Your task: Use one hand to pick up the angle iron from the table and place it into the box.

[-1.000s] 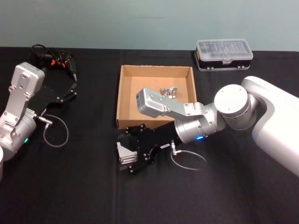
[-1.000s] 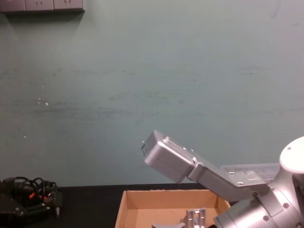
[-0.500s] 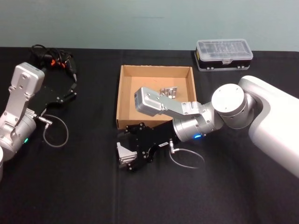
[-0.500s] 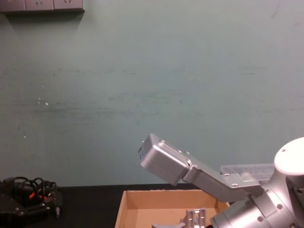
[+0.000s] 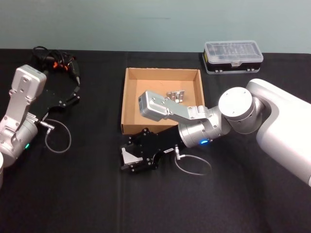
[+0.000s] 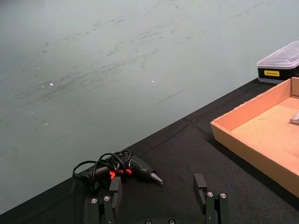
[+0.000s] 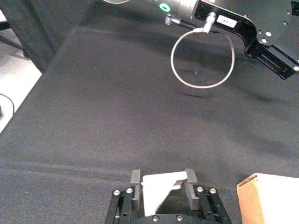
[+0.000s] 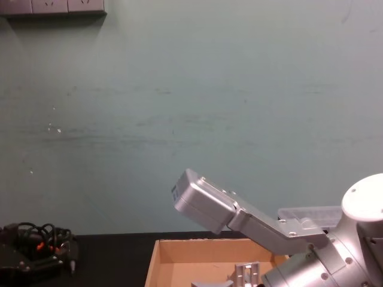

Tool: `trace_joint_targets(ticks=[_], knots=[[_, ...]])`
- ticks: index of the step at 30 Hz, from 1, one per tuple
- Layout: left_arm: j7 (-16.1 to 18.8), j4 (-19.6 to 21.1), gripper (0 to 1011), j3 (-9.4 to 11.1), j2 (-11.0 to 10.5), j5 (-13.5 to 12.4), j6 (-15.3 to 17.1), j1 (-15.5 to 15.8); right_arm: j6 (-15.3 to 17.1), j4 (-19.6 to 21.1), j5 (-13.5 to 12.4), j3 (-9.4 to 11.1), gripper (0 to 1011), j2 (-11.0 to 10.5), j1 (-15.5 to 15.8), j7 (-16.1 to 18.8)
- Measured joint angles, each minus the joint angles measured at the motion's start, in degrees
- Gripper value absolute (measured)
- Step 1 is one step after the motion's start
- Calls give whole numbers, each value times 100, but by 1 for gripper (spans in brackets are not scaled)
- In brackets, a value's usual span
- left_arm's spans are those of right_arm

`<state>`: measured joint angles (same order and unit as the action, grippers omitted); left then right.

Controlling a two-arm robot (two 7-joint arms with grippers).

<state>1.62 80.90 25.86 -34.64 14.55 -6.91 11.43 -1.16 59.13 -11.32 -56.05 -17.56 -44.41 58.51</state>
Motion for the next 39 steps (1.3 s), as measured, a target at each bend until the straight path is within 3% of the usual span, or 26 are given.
trace_joint_targets(ticks=[3, 12, 16, 22, 29, 35, 39], knots=[[0, 0, 1000, 0, 0, 0, 0, 0, -3, 2, -3, -1, 540, 7, 0, 5], [0, 0, 1000, 0, 0, 1, 0, 0, 34, 89, -17, 15, 537, -22, 18, 2], [0, 0, 1000, 0, 0, 0, 0, 0, 94, 322, -122, 128, 537, -126, 54, -38], [0, 0, 1000, 0, 0, 0, 0, 0, 187, 837, -386, 462, 537, -374, 135, -300], [0, 0, 1000, 0, 0, 0, 0, 0, 219, 1255, -625, 1012, 537, -563, 241, -1006], [0, 0, 1000, 0, 0, 0, 0, 0, 220, 1156, -628, 1321, 537, -538, 274, -1531], [0, 0, 1000, 0, 0, 0, 0, 0, 229, 879, -478, 1507, 537, -452, 292, -1976]])
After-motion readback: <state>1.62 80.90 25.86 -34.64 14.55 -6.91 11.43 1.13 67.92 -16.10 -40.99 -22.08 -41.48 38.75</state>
